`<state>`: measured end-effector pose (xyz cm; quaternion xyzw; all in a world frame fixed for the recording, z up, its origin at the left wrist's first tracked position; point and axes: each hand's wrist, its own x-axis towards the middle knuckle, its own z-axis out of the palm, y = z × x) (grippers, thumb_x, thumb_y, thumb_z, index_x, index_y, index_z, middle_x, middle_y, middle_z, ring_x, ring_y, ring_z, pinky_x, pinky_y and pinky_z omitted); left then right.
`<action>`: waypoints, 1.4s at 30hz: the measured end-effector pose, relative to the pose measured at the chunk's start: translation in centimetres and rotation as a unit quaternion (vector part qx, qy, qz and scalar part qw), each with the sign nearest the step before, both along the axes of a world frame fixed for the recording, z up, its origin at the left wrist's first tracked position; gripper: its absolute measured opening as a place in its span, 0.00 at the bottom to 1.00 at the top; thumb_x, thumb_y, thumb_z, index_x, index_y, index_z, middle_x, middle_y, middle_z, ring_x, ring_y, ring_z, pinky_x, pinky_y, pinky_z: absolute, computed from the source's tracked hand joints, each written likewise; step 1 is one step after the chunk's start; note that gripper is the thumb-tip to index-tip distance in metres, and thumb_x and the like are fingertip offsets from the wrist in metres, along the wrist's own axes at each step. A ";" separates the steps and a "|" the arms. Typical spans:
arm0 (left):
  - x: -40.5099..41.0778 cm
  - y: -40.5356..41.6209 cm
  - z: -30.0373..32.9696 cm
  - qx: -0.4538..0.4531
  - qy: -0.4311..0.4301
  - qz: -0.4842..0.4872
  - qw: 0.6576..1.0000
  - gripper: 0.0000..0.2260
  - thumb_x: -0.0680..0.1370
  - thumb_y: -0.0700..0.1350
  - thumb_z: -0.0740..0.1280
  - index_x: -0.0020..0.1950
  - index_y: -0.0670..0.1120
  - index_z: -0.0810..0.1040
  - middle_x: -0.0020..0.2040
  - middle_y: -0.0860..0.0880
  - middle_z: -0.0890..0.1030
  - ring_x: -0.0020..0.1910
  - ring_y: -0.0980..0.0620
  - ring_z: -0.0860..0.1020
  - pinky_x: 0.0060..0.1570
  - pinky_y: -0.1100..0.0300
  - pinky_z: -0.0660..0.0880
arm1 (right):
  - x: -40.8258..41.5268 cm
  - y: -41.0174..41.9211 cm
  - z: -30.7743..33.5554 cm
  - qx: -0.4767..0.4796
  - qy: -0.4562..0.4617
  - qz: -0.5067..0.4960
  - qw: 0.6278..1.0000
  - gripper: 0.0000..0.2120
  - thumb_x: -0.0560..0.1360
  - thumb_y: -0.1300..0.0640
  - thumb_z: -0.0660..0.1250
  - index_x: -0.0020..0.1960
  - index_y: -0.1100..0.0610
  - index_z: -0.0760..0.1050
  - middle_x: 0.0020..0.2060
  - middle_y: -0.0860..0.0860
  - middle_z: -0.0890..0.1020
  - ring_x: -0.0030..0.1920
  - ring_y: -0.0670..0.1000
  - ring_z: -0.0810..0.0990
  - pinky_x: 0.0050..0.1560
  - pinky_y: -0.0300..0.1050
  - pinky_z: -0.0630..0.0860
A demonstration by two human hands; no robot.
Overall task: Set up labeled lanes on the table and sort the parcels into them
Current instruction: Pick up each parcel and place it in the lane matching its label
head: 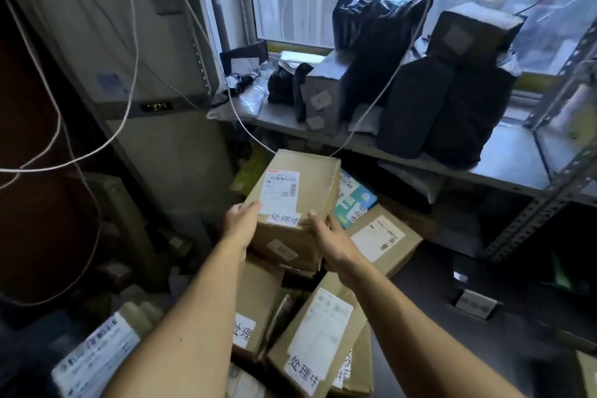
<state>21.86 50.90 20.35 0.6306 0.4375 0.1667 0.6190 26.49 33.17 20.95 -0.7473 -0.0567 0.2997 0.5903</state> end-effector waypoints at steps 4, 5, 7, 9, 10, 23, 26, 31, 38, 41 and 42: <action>-0.1 -0.5 -0.5 0.037 -0.059 0.019 0.997 0.08 0.77 0.47 0.70 0.54 0.45 0.82 0.48 0.48 0.85 0.49 0.47 0.82 0.52 0.53 0.77 | -0.7 0.6 -0.7 0.046 0.014 -0.010 0.999 0.30 0.78 0.40 0.62 0.77 0.42 0.56 0.63 0.50 0.78 0.55 0.51 0.80 0.50 0.48 0.82; -0.1 -0.8 -0.2 0.045 -0.079 0.031 0.995 0.07 0.77 0.47 0.70 0.52 0.46 0.82 0.46 0.49 0.85 0.47 0.49 0.82 0.48 0.55 0.78 | -1.0 0.5 -0.6 0.067 0.012 -0.016 0.998 0.28 0.78 0.42 0.62 0.75 0.41 0.59 0.62 0.49 0.78 0.54 0.49 0.81 0.46 0.45 0.82; -0.4 -1.8 0.5 0.061 -0.116 0.048 0.990 0.03 0.76 0.47 0.71 0.48 0.48 0.82 0.43 0.53 0.84 0.43 0.53 0.81 0.42 0.59 0.76 | -1.3 -0.2 -0.2 0.098 -0.010 -0.030 0.995 0.25 0.78 0.45 0.63 0.73 0.39 0.62 0.60 0.47 0.79 0.54 0.49 0.81 0.47 0.47 0.83; -1.0 -3.4 1.1 0.078 -0.141 0.051 0.986 0.02 0.76 0.47 0.72 0.44 0.51 0.81 0.40 0.55 0.84 0.39 0.59 0.81 0.39 0.64 0.75 | -2.1 -1.6 0.3 0.109 -0.031 -0.043 0.993 0.24 0.77 0.44 0.63 0.72 0.38 0.64 0.60 0.45 0.80 0.55 0.50 0.82 0.53 0.53 0.82; -1.4 -4.3 1.6 0.081 -0.153 0.049 0.984 0.02 0.76 0.48 0.72 0.43 0.52 0.81 0.39 0.56 0.85 0.38 0.61 0.81 0.38 0.66 0.75 | -2.4 -2.5 0.5 0.110 -0.042 -0.044 0.992 0.23 0.76 0.43 0.63 0.71 0.37 0.65 0.59 0.44 0.81 0.56 0.49 0.82 0.56 0.55 0.81; -4.5 -23.1 1.7 0.023 -0.152 -0.131 0.979 0.14 0.68 0.55 0.70 0.53 0.57 0.82 0.47 0.59 0.86 0.48 0.58 0.84 0.48 0.57 0.79 | -6.5 -23.9 0.7 0.067 -0.070 -0.121 0.988 0.19 0.72 0.44 0.61 0.62 0.32 0.73 0.51 0.36 0.83 0.36 0.33 0.78 0.33 0.31 0.73; -4.5 -27.9 0.0 0.019 -0.131 -0.162 0.978 0.08 0.68 0.53 0.71 0.46 0.59 0.81 0.42 0.62 0.85 0.43 0.63 0.83 0.44 0.61 0.77 | -7.5 -29.0 -0.8 0.027 -0.074 -0.159 0.984 0.19 0.71 0.43 0.60 0.61 0.37 0.75 0.50 0.38 0.83 0.39 0.35 0.79 0.36 0.33 0.73; -4.5 -33.5 -4.3 -0.023 -0.076 -0.213 0.974 0.13 0.70 0.45 0.74 0.53 0.51 0.79 0.47 0.52 0.86 0.46 0.56 0.84 0.47 0.57 0.79 | -8.7 -34.9 -4.2 -0.021 -0.030 -0.210 0.977 0.14 0.71 0.47 0.60 0.54 0.42 0.77 0.46 0.42 0.84 0.42 0.45 0.82 0.34 0.42 0.77; -6.1 -38.2 -8.7 -0.047 -0.014 -0.241 0.969 0.12 0.75 0.36 0.71 0.51 0.52 0.78 0.49 0.52 0.84 0.46 0.62 0.82 0.41 0.69 0.75 | -10.4 -39.2 -8.8 -0.071 0.013 -0.238 0.969 0.18 0.70 0.49 0.60 0.59 0.45 0.77 0.52 0.45 0.84 0.52 0.50 0.81 0.54 0.55 0.80; -7.0 -38.9 -9.0 -0.037 -0.010 -0.231 0.972 0.12 0.75 0.38 0.72 0.55 0.51 0.78 0.50 0.54 0.84 0.45 0.64 0.82 0.41 0.69 0.75 | -10.9 -39.8 -9.1 -0.078 0.003 -0.234 0.969 0.21 0.70 0.48 0.59 0.61 0.46 0.76 0.51 0.41 0.84 0.54 0.46 0.80 0.52 0.48 0.79; -7.2 -39.1 -8.8 -0.032 -0.016 -0.228 0.973 0.12 0.75 0.39 0.72 0.55 0.52 0.78 0.50 0.54 0.84 0.45 0.64 0.82 0.41 0.69 0.75 | -10.9 -39.9 -8.9 -0.079 -0.007 -0.233 0.969 0.20 0.70 0.48 0.59 0.61 0.46 0.76 0.50 0.38 0.83 0.54 0.43 0.80 0.49 0.43 0.77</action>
